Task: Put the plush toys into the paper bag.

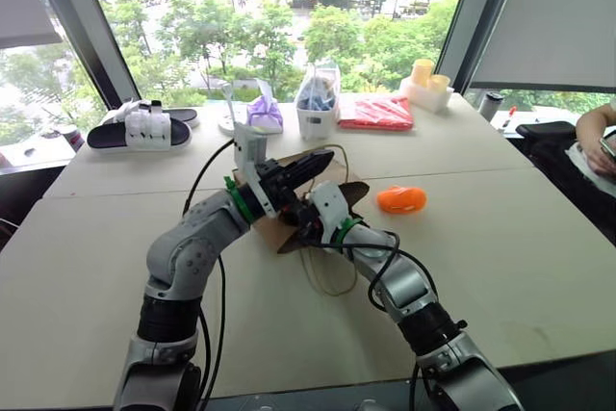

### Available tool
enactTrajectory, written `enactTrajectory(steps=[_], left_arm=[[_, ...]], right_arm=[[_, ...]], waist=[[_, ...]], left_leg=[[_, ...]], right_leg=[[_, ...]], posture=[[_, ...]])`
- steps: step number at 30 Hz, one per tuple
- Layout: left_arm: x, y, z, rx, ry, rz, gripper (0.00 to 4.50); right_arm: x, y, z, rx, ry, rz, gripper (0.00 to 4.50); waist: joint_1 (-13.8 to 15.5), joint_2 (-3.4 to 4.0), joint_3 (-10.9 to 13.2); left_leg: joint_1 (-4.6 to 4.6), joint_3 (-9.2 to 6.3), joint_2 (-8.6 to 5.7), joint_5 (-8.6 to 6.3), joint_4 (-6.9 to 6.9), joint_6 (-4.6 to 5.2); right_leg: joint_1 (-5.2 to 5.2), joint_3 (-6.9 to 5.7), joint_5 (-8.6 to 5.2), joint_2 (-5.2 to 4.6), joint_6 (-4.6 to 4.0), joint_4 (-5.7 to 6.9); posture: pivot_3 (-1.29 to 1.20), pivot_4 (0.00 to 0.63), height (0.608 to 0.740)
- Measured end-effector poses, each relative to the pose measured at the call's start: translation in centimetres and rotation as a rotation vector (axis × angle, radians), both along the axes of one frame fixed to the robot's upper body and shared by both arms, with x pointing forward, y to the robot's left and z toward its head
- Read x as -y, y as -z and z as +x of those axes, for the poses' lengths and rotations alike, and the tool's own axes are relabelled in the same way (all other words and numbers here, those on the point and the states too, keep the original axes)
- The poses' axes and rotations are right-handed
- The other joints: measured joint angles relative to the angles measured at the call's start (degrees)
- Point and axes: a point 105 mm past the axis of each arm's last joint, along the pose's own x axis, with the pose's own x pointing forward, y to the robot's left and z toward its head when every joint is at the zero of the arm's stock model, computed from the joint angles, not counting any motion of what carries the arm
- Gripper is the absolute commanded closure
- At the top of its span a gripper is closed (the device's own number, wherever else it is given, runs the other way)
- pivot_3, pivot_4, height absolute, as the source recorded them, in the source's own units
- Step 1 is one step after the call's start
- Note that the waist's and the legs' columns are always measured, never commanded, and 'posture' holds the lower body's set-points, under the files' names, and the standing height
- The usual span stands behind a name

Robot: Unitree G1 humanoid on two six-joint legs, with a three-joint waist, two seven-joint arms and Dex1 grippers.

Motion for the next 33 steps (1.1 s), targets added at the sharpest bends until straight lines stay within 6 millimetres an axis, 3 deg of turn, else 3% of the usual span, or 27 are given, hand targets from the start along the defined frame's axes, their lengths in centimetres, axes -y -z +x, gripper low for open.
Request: enactTrajectory(steps=[1, 6, 8, 13, 14, 16, 18, 20, 25, 29, 33], left_arm=[[0.0, 0.0, 0.0, 0.0, -0.003, 0.0, 4.5], [-0.4, 0.1, 0.1, 0.0, -0.02, 0.002, 4.5], [-0.8, 0.2, 0.3, 0.0, -0.034, 0.006, 4.5], [-1.9, 0.3, 0.6, -0.001, -0.061, 0.016, 4.5], [-2.0, 0.5, 0.6, -0.002, -0.061, 0.019, 4.5], [-2.2, 0.7, 0.5, -0.001, -0.063, 0.021, 4.5], [-2.5, 0.8, 0.7, -0.003, -0.074, 0.02, 4.5], [-2.5, 0.8, 0.7, -0.003, -0.075, 0.02, 4.5], [-2.2, 1.0, 0.6, -0.006, -0.068, 0.02, 4.5], [-2.1, 1.0, 0.6, -0.004, -0.074, 0.021, 4.5], [-2.2, 1.1, 0.5, -0.005, -0.09, 0.022, 4.5]], right_arm=[[0.0, 0.0, -0.1, 0.003, -0.006, -0.003, 0.04], [1.6, -0.3, -2.0, 0.028, -0.053, -0.035, 0.04], [2.6, -1.3, -3.0, 0.05, -0.064, -0.034, 0.04], [7.0, -5.2, -4.7, 0.077, -0.009, 0.04, 0.04], [8.8, -6.0, -4.7, 0.062, 0.037, 0.089, 0.04], [12.4, -6.5, -3.9, 0.051, 0.153, 0.11, 0.04], [16.3, -5.5, -2.3, 0.015, 0.298, 0.088, 0.04], [17.9, -3.8, -1.2, -0.03, 0.368, 0.066, 0.04], [18.6, 0.0, 1.8, -0.094, 0.399, -0.029, 0.04], [18.4, 0.6, 4.7, -0.093, 0.414, -0.061, 0.04], [18.7, 1.2, 6.0, -0.105, 0.442, -0.067, 0.04]], waist=[[0.0, 0.0, 0.0], [0.2, 0.0, 0.0], [0.2, 0.0, 0.0], [0.3, 0.0, 0.0], [0.4, 0.0, 0.0], [0.5, 0.0, 0.0], [0.5, -0.01, 0.0], [0.2, -0.01, 0.0], [-0.2, 0.01, 0.0], [-0.1, 0.01, 0.0], [0.2, 0.01, 0.0]], left_leg=[[0.0, 0.0, 0.01, 0.0, 0.0, 0.0], [-0.01, 0.01, 0.0, 0.0, 0.01, 0.0], [-0.02, 0.01, 0.0, 0.0, 0.03, 0.0], [-0.02, 0.0, 0.02, -0.08, 0.04, 0.15], [-0.01, 0.0, 0.02, -0.2, 0.04, 0.34], [-0.01, 0.01, 0.0, -0.21, 0.09, 0.37], [0.06, 0.06, -0.01, -0.23, 0.1, 0.4], [0.14, 0.12, 0.02, -0.23, 0.03, 0.41], [0.24, 0.32, 0.08, -0.22, -0.05, 0.39], [0.23, 0.36, 0.08, -0.16, -0.02, 0.28], [0.16, 0.33, 0.08, -0.07, -0.03, 0.12]], right_leg=[[0.0, 0.0, 0.0, 0.01, 0.0, 0.01], [0.0, 0.0, 0.0, 0.01, 0.0, 0.0], [0.0, 0.01, 0.0, 0.01, 0.0, 0.0], [0.02, 0.0, 0.0, 0.01, 0.0, 0.01], [0.04, 0.0, 0.0, 0.01, 0.0, 0.01], [0.09, 0.0, 0.0, 0.0, 0.0, -0.01], [0.15, 0.0, 0.0, 0.0, -0.01, -0.04], [0.15, 0.01, 0.0, 0.01, -0.02, -0.01], [0.11, 0.12, 0.0, 0.01, -0.01, 0.01], [0.12, 0.16, 0.01, 0.0, -0.02, -0.01], [0.13, 0.16, 0.01, 0.0, -0.02, -0.11]], posture=[[0.0, 0.15, 0.74], [0.0, 0.15, 0.74], [0.0, 0.15, 0.74], [0.0, 0.15, 0.74], [0.0, 0.15, 0.74], [0.0, 0.15, 0.74], [0.0, 0.15, 0.74], [0.0, 0.15, 0.74], [0.0, 0.15, 0.74], [0.0, 0.15, 0.74], [0.0, 0.15, 0.74]])
